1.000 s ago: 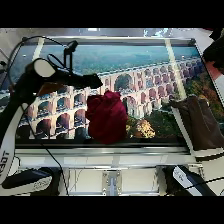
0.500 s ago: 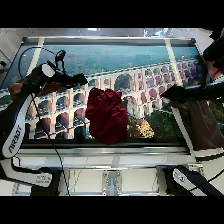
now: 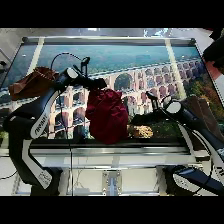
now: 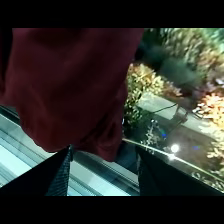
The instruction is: Fold the shirts.
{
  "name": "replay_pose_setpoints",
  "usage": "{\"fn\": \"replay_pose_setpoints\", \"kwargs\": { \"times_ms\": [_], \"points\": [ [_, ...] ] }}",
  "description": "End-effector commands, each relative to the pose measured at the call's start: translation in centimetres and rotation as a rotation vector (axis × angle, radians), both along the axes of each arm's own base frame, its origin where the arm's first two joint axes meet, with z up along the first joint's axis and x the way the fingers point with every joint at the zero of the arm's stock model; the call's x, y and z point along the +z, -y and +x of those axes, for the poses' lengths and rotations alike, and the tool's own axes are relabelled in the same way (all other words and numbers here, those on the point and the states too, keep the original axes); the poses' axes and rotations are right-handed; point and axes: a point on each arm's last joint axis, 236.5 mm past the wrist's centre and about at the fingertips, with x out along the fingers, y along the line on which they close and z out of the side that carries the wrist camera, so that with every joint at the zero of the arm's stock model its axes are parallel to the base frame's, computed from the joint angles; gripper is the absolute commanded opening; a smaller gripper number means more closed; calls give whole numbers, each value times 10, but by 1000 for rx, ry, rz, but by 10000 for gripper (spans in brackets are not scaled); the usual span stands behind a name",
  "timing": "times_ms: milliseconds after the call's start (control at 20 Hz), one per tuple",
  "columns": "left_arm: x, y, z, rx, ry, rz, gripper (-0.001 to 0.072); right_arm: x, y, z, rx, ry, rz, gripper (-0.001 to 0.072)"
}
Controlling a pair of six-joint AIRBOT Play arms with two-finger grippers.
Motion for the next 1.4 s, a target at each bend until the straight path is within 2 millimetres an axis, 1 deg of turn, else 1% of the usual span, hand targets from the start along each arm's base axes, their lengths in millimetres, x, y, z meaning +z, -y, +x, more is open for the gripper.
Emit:
{"fn": "replay_pose_setpoints", "kwargs": {
  "times_ms": [0,50,100,150,200,250,300,400,500,550,700,800,850,900,950,1000,1050,1150,1200,1250,1300,1350],
  "points": [
    [-3,-28,31,149,-11,-17,687,-18,-17,-14,49,-27,-19,454],
    [4,-45,39,201,-21,-53,687,-16,-17,-12,49,-21,-19,454],
    [4,-63,41,249,-67,-85,687,-14,-18,-9,47,-10,-17,454],
    [-4,-81,35,263,-128,-87,687,-11,-19,-4,42,6,-14,454],
    [-14,-95,24,254,-196,-81,686,-8,-20,2,35,24,-12,454],
    [-24,-104,15,226,-239,-70,686,-4,-20,8,28,44,-10,454],
    [-29,-107,10,200,-257,-65,686,0,-21,14,21,64,-7,453],
    [-31,-100,10,166,-246,-95,685,8,-24,22,19,89,0,454],
    [-32,-86,15,153,-220,-121,657,16,-26,28,18,107,8,454],
    [-36,-81,15,148,-222,-117,634,20,-27,31,18,118,12,454],
    [-51,-63,6,98,-238,-103,624,32,-30,40,17,146,23,454],
    [-55,-52,1,67,-237,-95,555,37,-32,44,15,159,29,454],
    [-54,-47,0,59,-236,-99,461,38,-32,44,14,159,30,453],
    [-52,-44,0,53,-230,-109,312,38,-32,44,9,152,31,453],
    [-49,-41,2,62,-229,-131,89,37,-32,41,13,138,31,453],
    [-46,-39,4,67,-224,-146,13,35,-32,34,35,116,26,453],
    [-43,-40,6,65,-213,-154,14,29,-26,22,82,87,-10,453],
    [-38,-46,10,76,-203,-159,14,8,-5,-1,165,19,-115,454],
    [-36,-48,11,80,-200,-160,14,-2,-1,-4,155,-4,-130,454],
    [-33,-51,12,84,-196,-162,14,-8,-4,-4,139,-20,-120,455],
    [-31,-52,12,84,-192,-162,14,-14,-8,-3,124,-36,-105,456],
    [-28,-52,12,84,-188,-163,13,-20,-13,3,109,-35,-83,457]
  ]
}}
